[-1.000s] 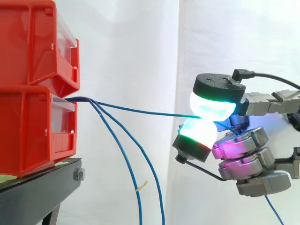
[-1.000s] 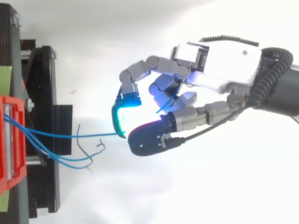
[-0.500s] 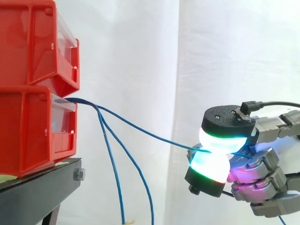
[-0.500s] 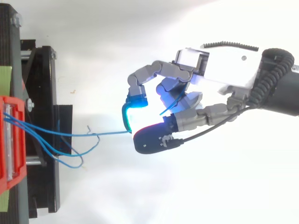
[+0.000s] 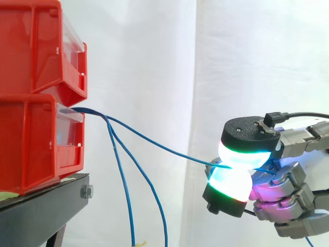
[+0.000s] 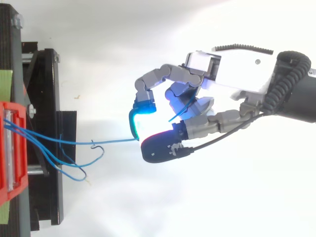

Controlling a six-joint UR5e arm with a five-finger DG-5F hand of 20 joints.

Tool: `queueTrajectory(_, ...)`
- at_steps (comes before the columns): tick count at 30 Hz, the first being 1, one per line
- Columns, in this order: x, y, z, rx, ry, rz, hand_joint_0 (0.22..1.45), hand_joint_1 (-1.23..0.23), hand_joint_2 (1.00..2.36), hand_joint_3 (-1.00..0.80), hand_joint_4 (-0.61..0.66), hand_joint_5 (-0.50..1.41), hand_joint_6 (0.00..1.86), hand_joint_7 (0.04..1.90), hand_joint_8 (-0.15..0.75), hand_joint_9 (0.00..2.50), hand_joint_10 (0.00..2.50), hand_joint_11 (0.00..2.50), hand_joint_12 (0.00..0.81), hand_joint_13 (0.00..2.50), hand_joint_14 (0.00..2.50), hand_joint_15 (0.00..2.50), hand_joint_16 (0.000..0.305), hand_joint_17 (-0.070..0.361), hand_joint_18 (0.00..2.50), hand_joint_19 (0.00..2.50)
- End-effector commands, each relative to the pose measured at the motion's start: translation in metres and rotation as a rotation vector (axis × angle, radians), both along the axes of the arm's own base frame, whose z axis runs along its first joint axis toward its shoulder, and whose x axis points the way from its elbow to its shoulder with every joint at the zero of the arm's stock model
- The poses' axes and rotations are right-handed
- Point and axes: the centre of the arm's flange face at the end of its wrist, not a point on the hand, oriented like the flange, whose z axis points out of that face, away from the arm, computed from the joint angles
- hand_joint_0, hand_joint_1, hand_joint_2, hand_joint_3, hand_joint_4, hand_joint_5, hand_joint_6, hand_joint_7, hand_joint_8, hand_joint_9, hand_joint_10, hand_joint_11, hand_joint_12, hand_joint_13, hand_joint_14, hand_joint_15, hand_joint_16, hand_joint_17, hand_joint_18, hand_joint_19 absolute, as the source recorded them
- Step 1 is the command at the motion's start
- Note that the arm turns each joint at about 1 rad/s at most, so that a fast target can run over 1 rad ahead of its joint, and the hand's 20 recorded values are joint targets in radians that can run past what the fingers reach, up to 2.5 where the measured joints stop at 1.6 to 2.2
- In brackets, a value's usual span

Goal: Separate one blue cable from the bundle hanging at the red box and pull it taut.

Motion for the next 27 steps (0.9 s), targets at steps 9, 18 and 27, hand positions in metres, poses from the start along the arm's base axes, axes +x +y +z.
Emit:
queueTrajectory(9,-0.0004,0.0,-0.0006,0.0,0.001,0.0,0.79,-0.76,1.03,0.0,-0.17,-0.19,0.92,1.64,0.315,0.83,2.5,1.64,0.41,0.8,2.5,1.72,0.037,0.083,1.34,1.42)
queueTrajectory(18,0.0,0.0,0.0001,0.0,0.0,0.0,0.8,-0.77,1.03,-0.01,-0.17,-0.19,0.92,1.65,0.315,0.84,2.5,1.68,0.403,0.8,2.5,1.67,0.037,0.083,1.35,1.45)
queueTrajectory(27,0.0,0.0,0.0001,0.0,0.0,0.0,0.8,-0.77,1.03,-0.01,-0.15,-0.19,0.91,1.66,0.316,0.84,2.5,1.69,0.41,0.8,2.5,1.68,0.037,0.083,1.35,1.44)
